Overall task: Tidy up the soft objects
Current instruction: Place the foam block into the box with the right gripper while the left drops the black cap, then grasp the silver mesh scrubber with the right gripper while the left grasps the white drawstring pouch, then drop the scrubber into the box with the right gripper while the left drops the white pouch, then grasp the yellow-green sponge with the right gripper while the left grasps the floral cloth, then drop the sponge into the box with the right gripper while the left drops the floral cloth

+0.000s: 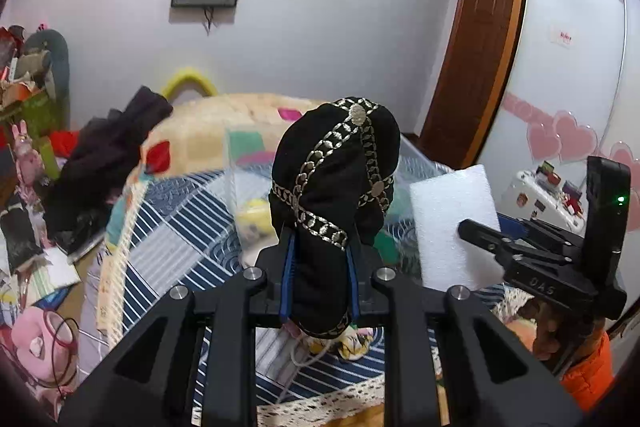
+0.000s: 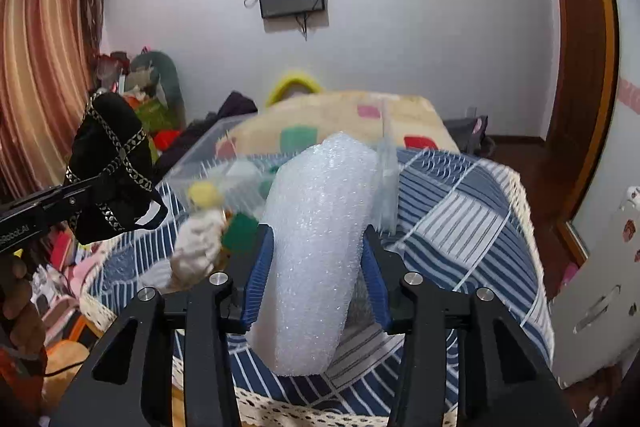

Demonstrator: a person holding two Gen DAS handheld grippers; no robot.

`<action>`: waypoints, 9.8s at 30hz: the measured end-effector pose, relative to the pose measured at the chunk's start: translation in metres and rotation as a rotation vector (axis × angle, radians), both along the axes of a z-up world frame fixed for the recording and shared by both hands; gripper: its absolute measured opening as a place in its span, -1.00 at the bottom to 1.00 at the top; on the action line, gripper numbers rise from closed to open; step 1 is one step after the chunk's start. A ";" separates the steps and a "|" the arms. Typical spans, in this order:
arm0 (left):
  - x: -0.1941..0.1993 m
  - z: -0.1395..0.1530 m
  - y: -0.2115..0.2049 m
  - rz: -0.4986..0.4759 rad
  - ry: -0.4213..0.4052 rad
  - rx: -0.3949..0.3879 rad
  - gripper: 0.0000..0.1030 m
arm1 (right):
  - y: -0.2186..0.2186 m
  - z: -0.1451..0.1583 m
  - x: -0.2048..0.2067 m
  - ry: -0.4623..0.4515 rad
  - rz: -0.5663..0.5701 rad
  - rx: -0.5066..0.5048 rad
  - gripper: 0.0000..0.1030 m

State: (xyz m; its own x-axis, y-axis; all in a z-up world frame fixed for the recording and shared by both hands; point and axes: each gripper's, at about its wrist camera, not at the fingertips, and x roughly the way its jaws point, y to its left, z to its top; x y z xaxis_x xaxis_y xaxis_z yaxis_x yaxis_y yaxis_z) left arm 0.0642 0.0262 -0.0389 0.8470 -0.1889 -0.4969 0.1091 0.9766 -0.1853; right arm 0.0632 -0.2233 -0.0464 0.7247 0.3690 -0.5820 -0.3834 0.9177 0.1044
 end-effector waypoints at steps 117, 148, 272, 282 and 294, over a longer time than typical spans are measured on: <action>0.034 -0.071 -0.012 -0.002 0.158 0.043 -0.30 | 0.009 -0.053 0.028 0.136 -0.014 -0.082 -0.17; 0.060 0.027 0.009 0.045 -0.116 0.028 -0.30 | 0.040 0.044 0.063 -0.189 -0.012 0.047 -0.17; 0.036 0.019 -0.034 -0.038 -0.093 0.078 -0.78 | 0.034 0.033 0.050 -0.112 0.031 0.052 -0.28; 0.094 0.004 -0.026 -0.032 -0.031 0.039 -0.78 | 0.041 0.025 0.079 -0.120 -0.022 0.041 -0.28; 0.139 -0.044 -0.025 -0.054 0.115 -0.010 -0.78 | 0.049 -0.015 0.103 0.022 -0.029 -0.003 -0.28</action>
